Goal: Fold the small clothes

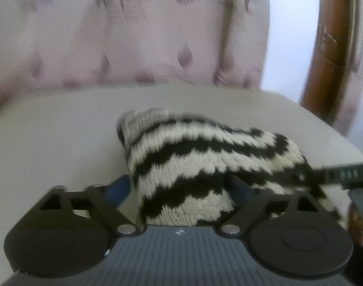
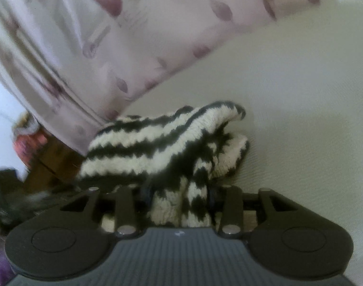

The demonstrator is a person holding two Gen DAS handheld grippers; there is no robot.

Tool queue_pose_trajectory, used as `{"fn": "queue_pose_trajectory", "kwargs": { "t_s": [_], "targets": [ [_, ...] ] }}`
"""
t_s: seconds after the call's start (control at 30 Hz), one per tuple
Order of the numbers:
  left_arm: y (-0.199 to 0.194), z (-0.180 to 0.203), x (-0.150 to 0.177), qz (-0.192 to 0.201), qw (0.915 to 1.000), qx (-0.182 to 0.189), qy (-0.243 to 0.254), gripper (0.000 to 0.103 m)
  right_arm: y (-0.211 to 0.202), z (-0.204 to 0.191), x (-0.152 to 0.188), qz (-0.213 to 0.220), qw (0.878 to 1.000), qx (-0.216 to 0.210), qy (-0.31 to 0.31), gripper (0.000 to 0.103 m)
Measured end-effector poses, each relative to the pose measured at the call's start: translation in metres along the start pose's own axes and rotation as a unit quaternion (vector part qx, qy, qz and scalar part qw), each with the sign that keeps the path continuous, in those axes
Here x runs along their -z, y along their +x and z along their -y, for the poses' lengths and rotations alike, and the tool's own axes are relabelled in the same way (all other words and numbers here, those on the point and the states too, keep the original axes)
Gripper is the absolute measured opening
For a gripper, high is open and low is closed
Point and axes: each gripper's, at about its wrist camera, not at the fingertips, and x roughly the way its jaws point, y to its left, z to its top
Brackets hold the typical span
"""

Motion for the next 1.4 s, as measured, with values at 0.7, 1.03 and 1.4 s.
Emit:
{"fn": "queue_pose_trajectory", "kwargs": {
  "t_s": [0.7,1.03,1.4],
  "targets": [
    [-0.100,0.035,0.007,0.143,0.9713,-0.189,-0.020,0.103,-0.095,-0.097,0.083,0.183,0.959,0.135,-0.168,0.077],
    [-0.143,0.063,-0.006,0.204,0.9591,-0.195,0.019,0.103,-0.119,-0.115,0.084,0.205,0.955,0.135,-0.169,0.078],
    [-0.157,0.059,-0.007,0.195,0.9679,-0.159,-0.011,0.103,-0.131,-0.133,0.088,0.215,0.948,0.143,-0.187,0.081]
  ]
}}
